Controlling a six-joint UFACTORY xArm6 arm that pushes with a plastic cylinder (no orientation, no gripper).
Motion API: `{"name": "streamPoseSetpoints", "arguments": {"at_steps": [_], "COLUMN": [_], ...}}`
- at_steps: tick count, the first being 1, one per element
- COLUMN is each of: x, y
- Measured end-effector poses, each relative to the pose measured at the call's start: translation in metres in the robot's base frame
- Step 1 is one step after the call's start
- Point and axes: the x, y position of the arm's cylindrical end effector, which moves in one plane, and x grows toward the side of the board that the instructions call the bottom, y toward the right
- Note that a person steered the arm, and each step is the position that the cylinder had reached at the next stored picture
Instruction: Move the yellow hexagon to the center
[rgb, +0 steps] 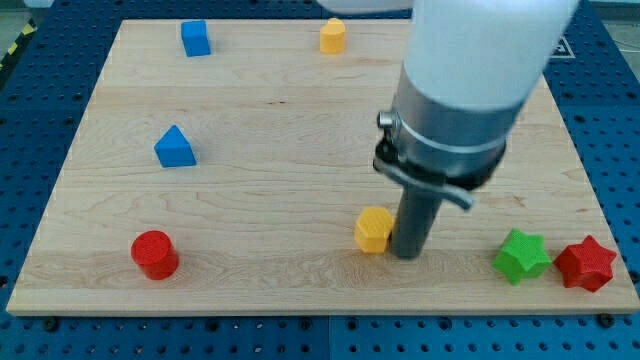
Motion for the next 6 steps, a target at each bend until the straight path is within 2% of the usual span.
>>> {"name": "streamPoseSetpoints", "arguments": {"at_steps": [1, 3, 4, 5, 6], "x": [-0.032, 0.037, 0.015, -0.055, -0.098], "y": [-0.01, -0.019, -0.045, -0.053, -0.059]}}
